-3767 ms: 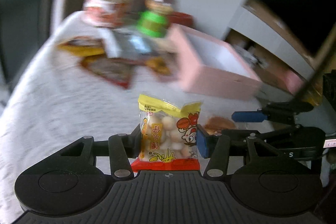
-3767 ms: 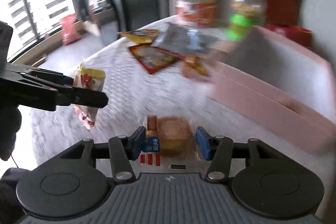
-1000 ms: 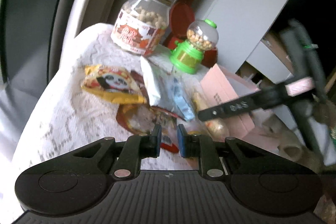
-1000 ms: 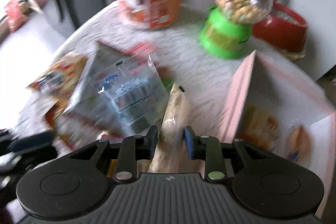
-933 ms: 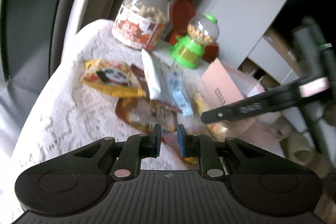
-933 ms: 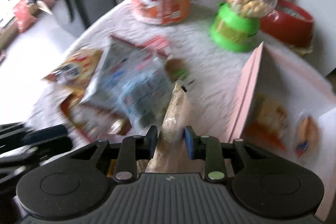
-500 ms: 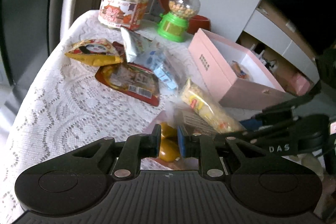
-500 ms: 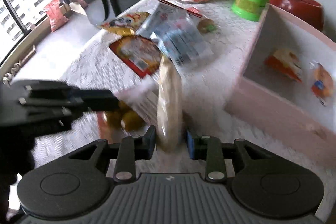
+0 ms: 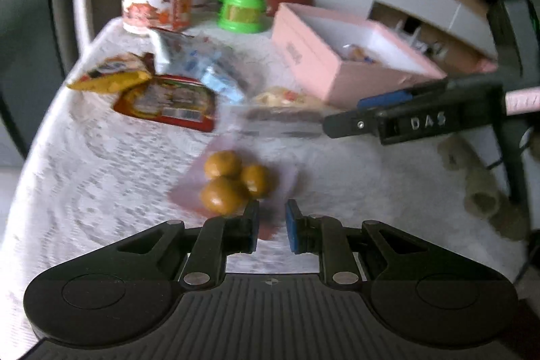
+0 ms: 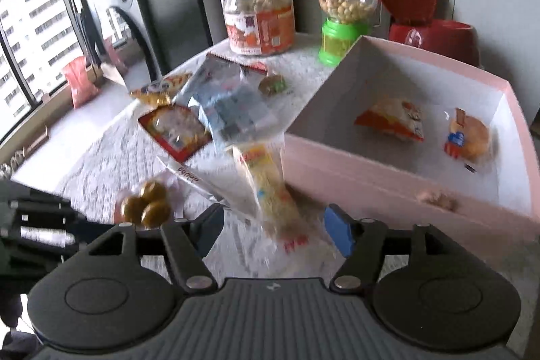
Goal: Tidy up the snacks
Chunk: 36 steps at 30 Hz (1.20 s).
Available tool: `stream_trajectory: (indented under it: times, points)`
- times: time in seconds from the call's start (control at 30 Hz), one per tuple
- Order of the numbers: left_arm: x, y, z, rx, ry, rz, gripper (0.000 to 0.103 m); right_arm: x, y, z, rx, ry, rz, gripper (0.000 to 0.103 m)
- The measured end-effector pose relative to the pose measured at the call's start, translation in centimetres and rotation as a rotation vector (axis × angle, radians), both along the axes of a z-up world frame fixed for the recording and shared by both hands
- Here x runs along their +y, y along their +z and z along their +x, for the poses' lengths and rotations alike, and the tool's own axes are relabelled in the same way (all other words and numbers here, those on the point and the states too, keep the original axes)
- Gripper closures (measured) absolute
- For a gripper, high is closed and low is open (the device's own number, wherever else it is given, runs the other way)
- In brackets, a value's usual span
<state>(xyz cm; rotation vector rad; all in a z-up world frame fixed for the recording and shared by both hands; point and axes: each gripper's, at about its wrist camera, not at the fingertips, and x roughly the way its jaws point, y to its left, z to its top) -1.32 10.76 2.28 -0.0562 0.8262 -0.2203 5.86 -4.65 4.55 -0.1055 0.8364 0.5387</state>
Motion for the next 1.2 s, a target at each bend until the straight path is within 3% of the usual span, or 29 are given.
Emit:
stream_trajectory:
  times: [0.1,0.23,0.33,0.43,0.53,0.7,0.73,0.8,0.87,1.03,1.2]
  points:
    - [0.3,0.1,0.0,-0.024,0.047,0.107,0.076,0.9,-0.9,0.6,0.074,0.0,0.03,0.035]
    - [1.8,0.4,0.4,-0.036,0.113,0.168,0.074,1.8,-0.5,-1.2,0.192,0.158,0.151,0.035]
    - [3.1,0.4,0.8,-0.033,0.155,0.163,0.074,2.5,0.7,-2.8,0.139,0.189,0.13,0.035]
    - [3.9,0.7,0.6,-0.034,0.179,0.144,0.074,2.4,1.2,-3.2,0.072,0.139,0.082,0.035]
    - [5.0,0.9,0.3,-0.036,0.207,0.055,0.075,1.8,1.2,-2.0,0.06,0.059,0.084,0.035]
    - [5.9,1.7,0.5,-0.038,0.187,-0.223,0.075,1.8,-0.1,0.6,0.097,-0.059,0.118,0.035]
    - [5.6,1.7,0.8,-0.033,0.173,-0.254,0.075,2.0,-0.5,1.0,0.095,-0.073,0.101,0.04]
    - [4.8,1.5,1.7,-0.023,0.16,-0.28,0.075,2.3,-1.3,1.2,0.109,-0.057,0.07,0.063]
    - [3.9,1.0,3.0,-0.007,0.175,-0.274,0.075,2.5,-1.5,0.4,0.085,-0.029,0.037,0.073]
    - [2.2,-0.3,6.3,0.02,0.232,-0.201,0.073,1.5,-1.1,-2.2,0.077,0.027,-0.02,0.074]
    - [-1.2,0.2,8.1,0.018,0.161,-0.097,0.067,-0.2,-0.8,-4.3,0.031,-0.009,-0.07,0.074]
